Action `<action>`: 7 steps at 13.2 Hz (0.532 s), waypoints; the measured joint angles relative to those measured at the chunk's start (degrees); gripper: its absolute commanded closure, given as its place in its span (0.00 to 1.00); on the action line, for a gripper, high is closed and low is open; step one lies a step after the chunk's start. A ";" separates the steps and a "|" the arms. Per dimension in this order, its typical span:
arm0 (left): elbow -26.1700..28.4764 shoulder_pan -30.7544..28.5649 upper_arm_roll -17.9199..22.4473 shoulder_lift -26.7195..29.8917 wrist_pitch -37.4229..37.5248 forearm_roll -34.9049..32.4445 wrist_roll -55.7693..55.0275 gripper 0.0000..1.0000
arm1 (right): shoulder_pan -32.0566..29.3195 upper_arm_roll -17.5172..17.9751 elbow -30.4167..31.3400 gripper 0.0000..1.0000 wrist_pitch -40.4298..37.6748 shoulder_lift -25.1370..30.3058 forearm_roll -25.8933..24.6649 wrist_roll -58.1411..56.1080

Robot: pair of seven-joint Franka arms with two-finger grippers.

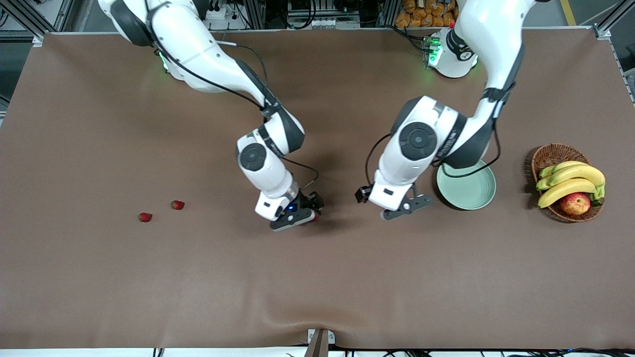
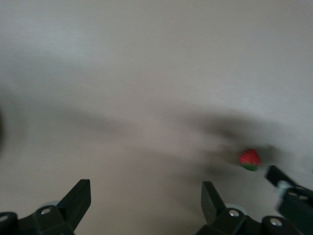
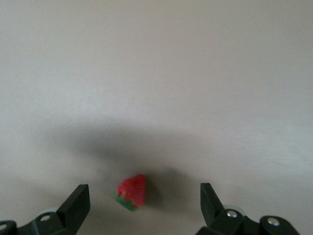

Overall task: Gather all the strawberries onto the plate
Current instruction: 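Grasp the strawberry with the left gripper while the right gripper grasps another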

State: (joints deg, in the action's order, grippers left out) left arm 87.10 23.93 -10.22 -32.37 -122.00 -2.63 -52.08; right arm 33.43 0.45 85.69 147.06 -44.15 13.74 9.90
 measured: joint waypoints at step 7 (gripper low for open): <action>-7.73 7.90 1.13 -14.22 -20.44 -0.01 11.05 0.03 | -14.80 -0.88 4.00 0.00 -26.69 15.83 -7.40 -2.10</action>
State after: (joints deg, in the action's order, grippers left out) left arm 79.37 31.82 -9.09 -46.59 -142.44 -2.64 -41.03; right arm 18.63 -0.43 89.70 120.38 -28.32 6.34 7.81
